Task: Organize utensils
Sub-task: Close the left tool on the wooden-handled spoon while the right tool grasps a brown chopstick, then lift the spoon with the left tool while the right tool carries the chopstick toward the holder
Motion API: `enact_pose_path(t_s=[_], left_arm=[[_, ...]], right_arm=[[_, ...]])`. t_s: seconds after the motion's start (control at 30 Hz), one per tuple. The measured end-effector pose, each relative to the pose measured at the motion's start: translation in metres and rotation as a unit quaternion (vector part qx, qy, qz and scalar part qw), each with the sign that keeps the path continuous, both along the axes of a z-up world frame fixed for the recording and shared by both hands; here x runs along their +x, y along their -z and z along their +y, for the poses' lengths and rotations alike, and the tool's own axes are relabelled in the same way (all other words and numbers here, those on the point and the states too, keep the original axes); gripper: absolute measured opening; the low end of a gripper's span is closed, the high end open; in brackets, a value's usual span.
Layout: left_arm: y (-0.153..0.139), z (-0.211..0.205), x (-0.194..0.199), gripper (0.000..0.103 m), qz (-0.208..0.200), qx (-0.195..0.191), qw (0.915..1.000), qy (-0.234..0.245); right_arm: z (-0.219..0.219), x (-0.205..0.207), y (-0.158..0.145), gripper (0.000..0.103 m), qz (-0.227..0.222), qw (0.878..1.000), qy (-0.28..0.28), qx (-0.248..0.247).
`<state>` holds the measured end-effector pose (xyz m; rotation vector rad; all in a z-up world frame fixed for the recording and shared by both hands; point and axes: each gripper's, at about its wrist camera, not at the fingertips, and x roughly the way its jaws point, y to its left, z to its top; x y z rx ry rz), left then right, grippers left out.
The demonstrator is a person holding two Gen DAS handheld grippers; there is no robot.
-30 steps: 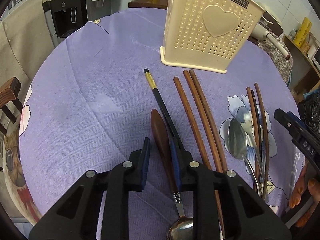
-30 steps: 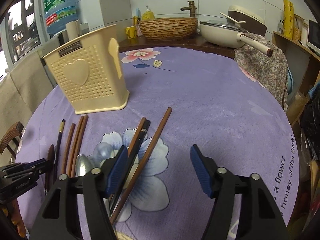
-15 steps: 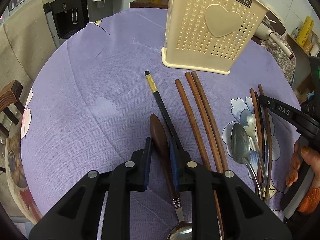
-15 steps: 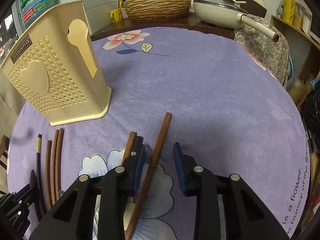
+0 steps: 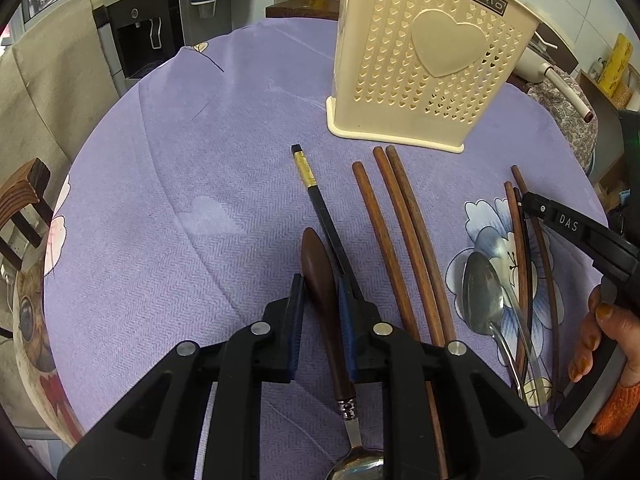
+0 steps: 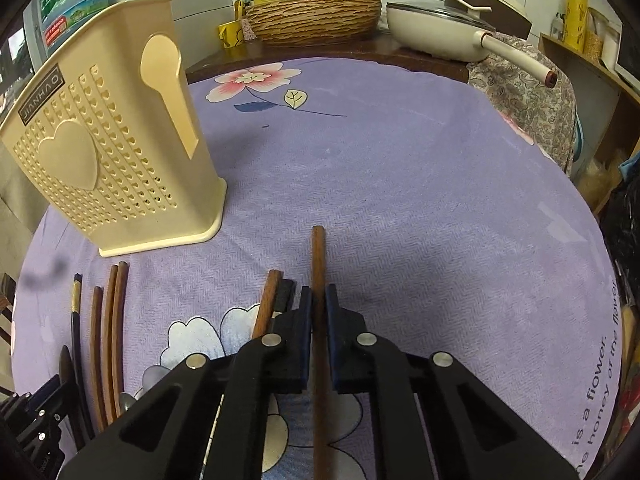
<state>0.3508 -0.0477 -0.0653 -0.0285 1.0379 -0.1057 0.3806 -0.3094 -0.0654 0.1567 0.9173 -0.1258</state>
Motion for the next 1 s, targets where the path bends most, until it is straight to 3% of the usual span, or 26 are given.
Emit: enact_pose_path(t_s=[0.13,0.23,0.43,0.77,1.0], left_arm=[[0.0,-0.001,0.003,0.016,-0.002,0.001,1.0,0.0],[0.0,-0.001,0.004,0.016,-0.004,0.004,1.0,0.001],[-0.006,0.004,0.009,0.015,-0.012,-0.007,0.9999,-0.002],[-0.061,0.018,-0.008,0.015,-0.078,-0.046,0.9959,0.005],[-0.098,0.02,-0.03,0.015,-0.125,-0.05,0.9907,0.022]], right_arm=[[-0.005,0.001,0.0,0.007,-0.001,1.0,-0.005,0.021],[-0.017,0.001,-0.001,0.007,-0.003,0.998,-0.002,0.07],[-0.023,-0.003,-0.022,0.007,-0.043,0.994,-0.019,0.095],[-0.012,-0.035,-0.081,0.007,-0.133,0.987,-0.07,0.062],[-0.002,-0.069,-0.125,0.007,-0.192,0.974,-0.122,0.018]])
